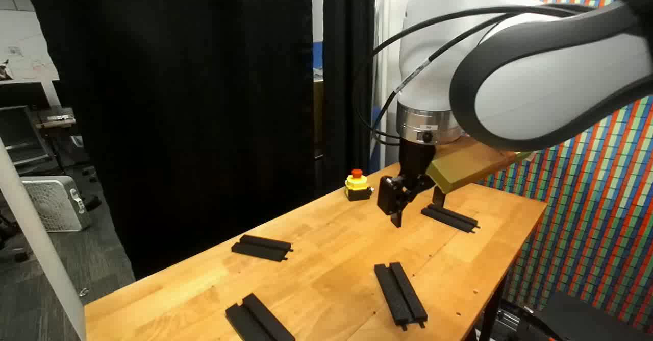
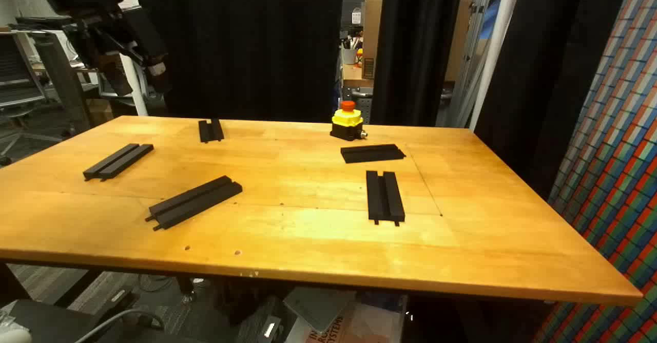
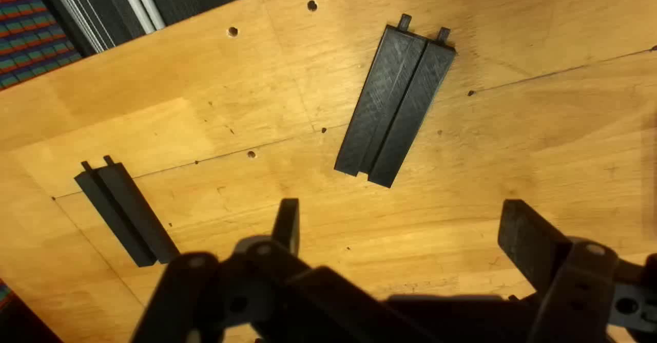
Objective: Arrange the black objects together
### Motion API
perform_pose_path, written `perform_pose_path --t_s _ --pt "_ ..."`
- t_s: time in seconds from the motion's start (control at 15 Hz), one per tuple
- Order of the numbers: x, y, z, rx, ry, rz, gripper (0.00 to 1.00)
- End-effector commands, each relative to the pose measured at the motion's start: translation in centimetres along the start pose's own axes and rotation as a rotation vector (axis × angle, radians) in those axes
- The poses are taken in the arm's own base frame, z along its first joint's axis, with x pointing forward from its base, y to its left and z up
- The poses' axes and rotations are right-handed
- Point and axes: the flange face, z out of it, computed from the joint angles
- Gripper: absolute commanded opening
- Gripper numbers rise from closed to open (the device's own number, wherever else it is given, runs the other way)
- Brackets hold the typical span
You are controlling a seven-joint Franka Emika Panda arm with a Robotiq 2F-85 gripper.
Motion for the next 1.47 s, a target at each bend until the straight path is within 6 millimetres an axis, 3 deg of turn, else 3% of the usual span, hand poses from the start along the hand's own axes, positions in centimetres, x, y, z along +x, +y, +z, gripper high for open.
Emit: perform_pose_path --t_s 0.0,0.27,0.53,1.0,1.4 --pt "0.1 -0.1 -0.3 0.003 0.005 0.000 1.00" --pt "0.4 -0.2 -1.0 0.010 0.018 0.001 1.00" --pt "1.5 -0.4 0.8 0.036 0.014 -0.052 1.00" --pt "7.4 -4.0 5.8 0.133 0.053 -0.246 1.00" --pt "13.5 -8.5 8.2 0.134 0.066 -0.464 1.00"
